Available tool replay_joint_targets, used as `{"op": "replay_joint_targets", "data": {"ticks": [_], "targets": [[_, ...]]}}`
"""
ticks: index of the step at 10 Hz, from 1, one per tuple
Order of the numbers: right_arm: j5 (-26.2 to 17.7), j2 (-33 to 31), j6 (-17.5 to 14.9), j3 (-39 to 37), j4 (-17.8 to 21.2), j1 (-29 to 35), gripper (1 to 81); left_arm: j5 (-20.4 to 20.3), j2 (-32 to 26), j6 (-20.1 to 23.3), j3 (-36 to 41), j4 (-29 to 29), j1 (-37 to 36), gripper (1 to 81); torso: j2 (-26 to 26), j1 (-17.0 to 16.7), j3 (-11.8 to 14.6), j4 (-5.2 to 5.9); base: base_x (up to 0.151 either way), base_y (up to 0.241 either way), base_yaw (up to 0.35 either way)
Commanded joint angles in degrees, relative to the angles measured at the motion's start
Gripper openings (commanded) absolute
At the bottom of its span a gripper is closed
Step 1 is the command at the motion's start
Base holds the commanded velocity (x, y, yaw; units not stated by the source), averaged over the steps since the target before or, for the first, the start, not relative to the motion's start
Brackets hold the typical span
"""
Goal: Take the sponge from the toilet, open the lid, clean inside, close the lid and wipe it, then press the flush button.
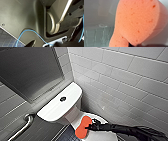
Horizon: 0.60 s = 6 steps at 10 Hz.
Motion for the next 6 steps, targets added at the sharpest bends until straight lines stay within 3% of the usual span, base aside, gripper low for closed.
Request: {"op": "replay_joint_targets", "data": {"ticks": [1, 6], "targets": [[-0.23, 3.32, -0.12, -2.25, -2.35, 3.03, 1.0, 4.15, -0.03, 0.16, 0.1, -0.07, 1.49, 81.1, 0.0, 0.0, 0.0, 0.0, 0.0, 0.0, 0.0], [-0.23, 5.79, -0.39, -4.19, -3.57, -0.39, 1.0, 4.07, 0.06, 0.16, 0.1, -0.16, 1.49, 81.1, 0.0, 0.0, 0.0, 0.0, 0.0, 0.0, 0.0]]}}
